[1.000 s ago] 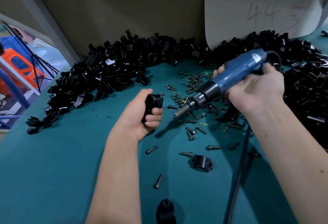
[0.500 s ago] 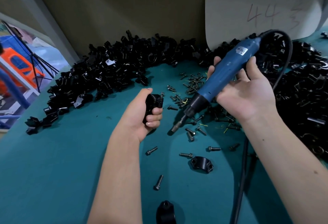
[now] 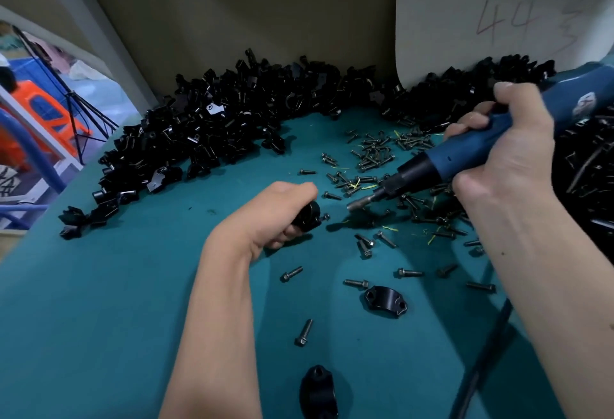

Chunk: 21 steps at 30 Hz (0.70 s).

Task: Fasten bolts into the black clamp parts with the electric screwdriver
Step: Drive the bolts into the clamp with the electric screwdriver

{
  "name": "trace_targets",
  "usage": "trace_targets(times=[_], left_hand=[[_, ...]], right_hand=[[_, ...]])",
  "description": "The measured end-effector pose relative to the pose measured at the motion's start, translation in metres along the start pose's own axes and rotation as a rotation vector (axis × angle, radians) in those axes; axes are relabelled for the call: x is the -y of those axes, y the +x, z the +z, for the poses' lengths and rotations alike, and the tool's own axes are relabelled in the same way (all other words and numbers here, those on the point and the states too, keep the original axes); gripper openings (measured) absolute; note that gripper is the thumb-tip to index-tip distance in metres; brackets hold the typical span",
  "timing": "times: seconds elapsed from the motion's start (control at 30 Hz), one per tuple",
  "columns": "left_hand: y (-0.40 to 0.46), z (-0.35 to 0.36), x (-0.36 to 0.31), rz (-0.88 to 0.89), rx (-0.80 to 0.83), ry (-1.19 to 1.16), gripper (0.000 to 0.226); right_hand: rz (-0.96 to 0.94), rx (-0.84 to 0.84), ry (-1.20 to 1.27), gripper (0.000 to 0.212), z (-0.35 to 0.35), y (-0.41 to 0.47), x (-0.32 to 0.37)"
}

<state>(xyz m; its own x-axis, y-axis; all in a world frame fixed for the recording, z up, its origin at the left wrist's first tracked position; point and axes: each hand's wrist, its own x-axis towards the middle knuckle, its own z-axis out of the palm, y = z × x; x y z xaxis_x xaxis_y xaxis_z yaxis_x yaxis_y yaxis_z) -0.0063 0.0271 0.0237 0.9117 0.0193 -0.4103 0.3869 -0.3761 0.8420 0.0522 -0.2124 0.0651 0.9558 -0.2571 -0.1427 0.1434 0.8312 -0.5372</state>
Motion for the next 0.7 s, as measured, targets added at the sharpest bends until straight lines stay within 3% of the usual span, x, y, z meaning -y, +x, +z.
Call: trace_targets(times=[0.17, 0.4, 0.7], left_hand=[[0.000, 0.006, -0.003, 0.048, 0.044, 0.115, 0.027], [0.003, 0.012, -0.005, 0.094, 0.100, 0.048, 0.024], [0.005, 0.019, -0.006, 0.098, 0.051, 0.007, 0.031]], right_hand=[[0.038, 0.048, 0.012, 0.027, 0.003, -0.004, 0.003], [0.052, 0.051, 0.013, 0.027, 0.005, -0.009, 0.000], [0.023, 0.057, -0.004, 0.025, 0.003, -0.005, 0.002]])
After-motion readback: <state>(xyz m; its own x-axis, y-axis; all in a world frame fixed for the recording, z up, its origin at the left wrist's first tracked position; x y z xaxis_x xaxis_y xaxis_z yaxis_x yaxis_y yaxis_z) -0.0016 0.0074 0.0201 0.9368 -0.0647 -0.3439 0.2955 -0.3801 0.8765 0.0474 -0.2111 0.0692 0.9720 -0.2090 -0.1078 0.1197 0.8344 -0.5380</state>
